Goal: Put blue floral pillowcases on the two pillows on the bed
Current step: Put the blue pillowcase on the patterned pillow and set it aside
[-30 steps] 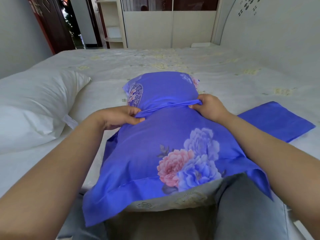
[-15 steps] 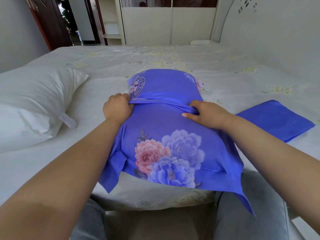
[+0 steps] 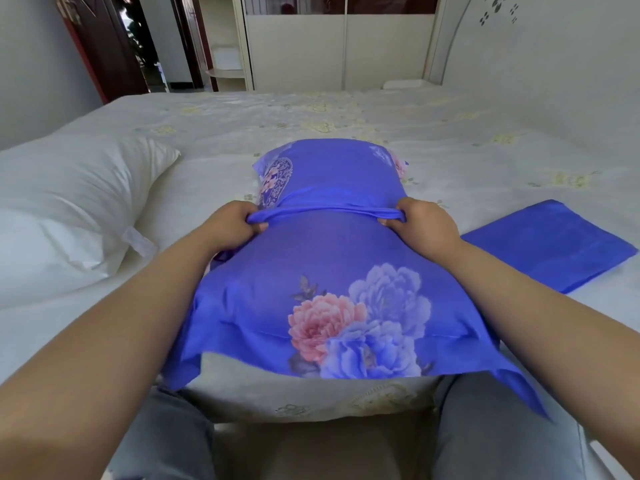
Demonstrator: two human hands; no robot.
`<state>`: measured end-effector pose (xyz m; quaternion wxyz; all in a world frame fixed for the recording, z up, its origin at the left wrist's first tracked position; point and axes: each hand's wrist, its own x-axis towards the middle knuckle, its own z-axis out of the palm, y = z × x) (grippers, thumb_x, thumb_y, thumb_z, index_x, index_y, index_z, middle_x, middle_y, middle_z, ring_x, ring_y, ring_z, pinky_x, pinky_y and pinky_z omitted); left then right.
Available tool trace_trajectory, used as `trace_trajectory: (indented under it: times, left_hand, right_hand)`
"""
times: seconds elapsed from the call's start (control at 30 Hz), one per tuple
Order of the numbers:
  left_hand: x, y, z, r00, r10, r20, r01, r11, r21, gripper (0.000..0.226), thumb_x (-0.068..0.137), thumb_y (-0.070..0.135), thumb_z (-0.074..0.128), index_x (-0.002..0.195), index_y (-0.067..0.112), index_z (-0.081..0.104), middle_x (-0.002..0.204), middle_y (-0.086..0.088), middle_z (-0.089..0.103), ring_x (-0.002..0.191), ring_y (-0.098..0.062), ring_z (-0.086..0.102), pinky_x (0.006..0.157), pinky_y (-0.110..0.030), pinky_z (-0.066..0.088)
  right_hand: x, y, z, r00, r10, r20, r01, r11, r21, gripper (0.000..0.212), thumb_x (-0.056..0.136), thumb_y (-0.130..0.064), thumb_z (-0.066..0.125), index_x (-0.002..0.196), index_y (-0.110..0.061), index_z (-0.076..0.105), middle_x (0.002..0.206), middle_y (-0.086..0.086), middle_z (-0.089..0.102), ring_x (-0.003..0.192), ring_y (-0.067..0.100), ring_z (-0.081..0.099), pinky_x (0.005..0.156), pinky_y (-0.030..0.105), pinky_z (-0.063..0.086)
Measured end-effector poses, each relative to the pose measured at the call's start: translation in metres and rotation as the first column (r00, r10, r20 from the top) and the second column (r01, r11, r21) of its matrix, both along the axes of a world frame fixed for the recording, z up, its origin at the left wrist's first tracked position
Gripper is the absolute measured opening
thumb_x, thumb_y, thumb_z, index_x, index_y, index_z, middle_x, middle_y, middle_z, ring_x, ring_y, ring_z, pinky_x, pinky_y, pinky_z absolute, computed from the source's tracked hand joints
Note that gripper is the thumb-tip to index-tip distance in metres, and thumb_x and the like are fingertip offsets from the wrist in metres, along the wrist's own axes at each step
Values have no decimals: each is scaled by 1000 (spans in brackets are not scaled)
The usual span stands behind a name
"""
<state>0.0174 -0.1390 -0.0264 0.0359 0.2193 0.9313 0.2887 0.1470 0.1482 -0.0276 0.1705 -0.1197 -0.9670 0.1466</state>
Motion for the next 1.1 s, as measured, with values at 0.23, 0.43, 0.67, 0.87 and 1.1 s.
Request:
trace_trajectory:
  times: [0.23, 0.43, 0.67, 0.87, 1.1]
  left_hand:
    - [3, 19, -30, 826, 157, -542, -271, 953, -136, 15, 90, 10, 44, 103, 5, 49, 107, -18, 58, 90, -40, 59, 59, -37, 33]
    - [27, -3, -34, 757, -13, -654, 42, 999, 29, 18, 83, 5, 56, 97, 12, 50, 105, -8, 53, 84, -30, 55, 57, -32, 37]
    - [39, -10, -34, 659, -182, -730, 253, 967, -14, 25, 82, 3, 59, 102, 18, 56, 114, 1, 57, 101, -25, 50, 84, -39, 42]
    - [54, 6, 5, 817, -364, -448, 453, 885, 107, 24, 73, 30, 47, 91, 19, 60, 114, 11, 54, 105, -9, 45, 96, -19, 33]
    - [68, 22, 13, 753, -397, -525, 425, 902, -73, 19, 74, 33, 51, 87, 20, 54, 123, 6, 49, 111, -17, 43, 96, -35, 37]
  right_hand:
    - [19, -7, -12, 999, 36, -26, -27, 952, 305, 35, 92, -40, 52, 115, -13, 50, 107, 11, 57, 92, 34, 59, 62, 35, 40]
    - [25, -6, -11, 867, 448, -216, -356, 863, 358, 21, 88, -23, 51, 97, -11, 66, 132, 4, 55, 108, 30, 58, 80, 36, 51]
    - [28, -39, 5, 846, 496, -194, -523, 843, -128, 8, 84, -24, 66, 91, -23, 63, 127, -12, 45, 121, 9, 40, 105, 32, 33]
    - [28, -56, 39, 855, 507, 107, -498, 861, -99, 18, 87, -32, 64, 104, -29, 66, 149, -13, 31, 135, 11, 27, 110, 30, 25]
    - [20, -75, 46, 969, 105, 223, -193, 886, 421, 69, 91, -40, 55, 144, -13, 21, 156, 7, 6, 127, 34, 35, 91, 43, 41]
